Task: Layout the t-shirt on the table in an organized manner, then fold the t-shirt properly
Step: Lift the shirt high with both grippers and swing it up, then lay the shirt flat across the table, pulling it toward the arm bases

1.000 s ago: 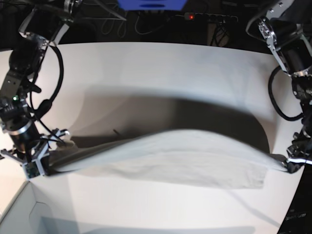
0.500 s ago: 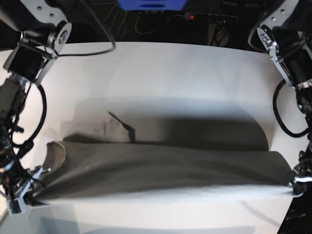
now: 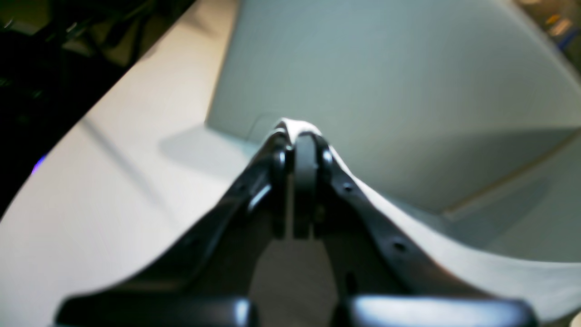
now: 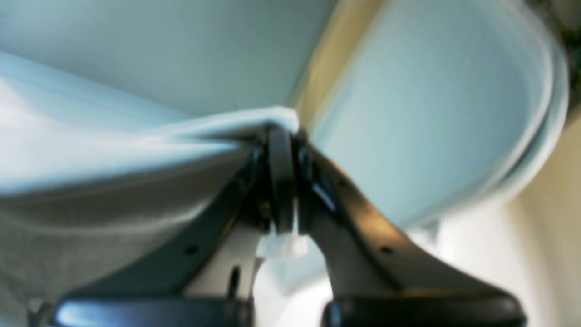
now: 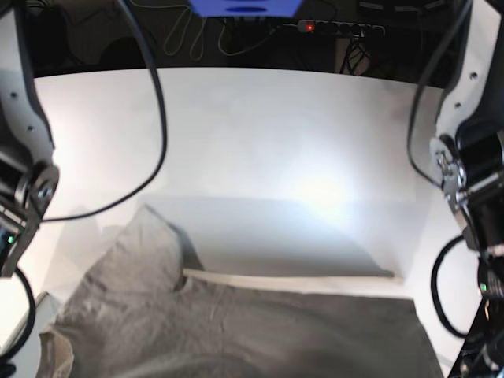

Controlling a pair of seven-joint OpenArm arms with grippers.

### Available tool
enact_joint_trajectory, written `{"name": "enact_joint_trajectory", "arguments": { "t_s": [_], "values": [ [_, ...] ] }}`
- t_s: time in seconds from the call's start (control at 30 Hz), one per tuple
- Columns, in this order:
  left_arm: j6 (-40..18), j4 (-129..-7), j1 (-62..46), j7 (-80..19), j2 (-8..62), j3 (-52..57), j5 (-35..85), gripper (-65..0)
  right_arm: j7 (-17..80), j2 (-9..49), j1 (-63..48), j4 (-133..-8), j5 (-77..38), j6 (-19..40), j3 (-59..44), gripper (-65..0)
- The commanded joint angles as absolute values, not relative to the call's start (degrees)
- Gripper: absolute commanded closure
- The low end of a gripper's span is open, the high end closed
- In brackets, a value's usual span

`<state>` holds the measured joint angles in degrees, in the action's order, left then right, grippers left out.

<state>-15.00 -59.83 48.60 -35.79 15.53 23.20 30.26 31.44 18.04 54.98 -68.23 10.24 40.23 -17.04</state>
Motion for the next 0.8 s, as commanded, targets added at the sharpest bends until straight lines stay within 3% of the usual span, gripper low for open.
{"name": "enact_joint_trajectory", "arguments": {
  "t_s": [0.0,0.17,0.33,0.6,0.77],
  "values": [
    [-15.2,-60.0,52.8,-33.8,16.0,23.1,30.8,-0.1,29.1,19.0,59.2,-69.1,9.7,40.0,-16.0,0.0],
    [-15.2,-57.5,59.8,-33.9,15.7,23.0,30.8,-0.1,27.9,19.0,65.6,-69.1,9.7,40.0,-11.1,0.0],
    [-15.2,-56.9,60.4,-33.8,15.7,23.0,30.8,-0.1,28.1,19.0,64.9,-70.9,9.7,40.0,-9.9,0.0],
    [-15.2,-57.8,49.4,-34.0,15.9,23.5,31.5,-0.1,27.8,18.5,43.7,-84.3,9.5,40.0,-16.5,0.0],
    [-15.2,-64.6,39.0,-33.9,15.5,23.6,31.5,-0.1,27.3,15.5,27.4,-94.5,9.4,40.0,-21.8,0.0]
  ]
}}
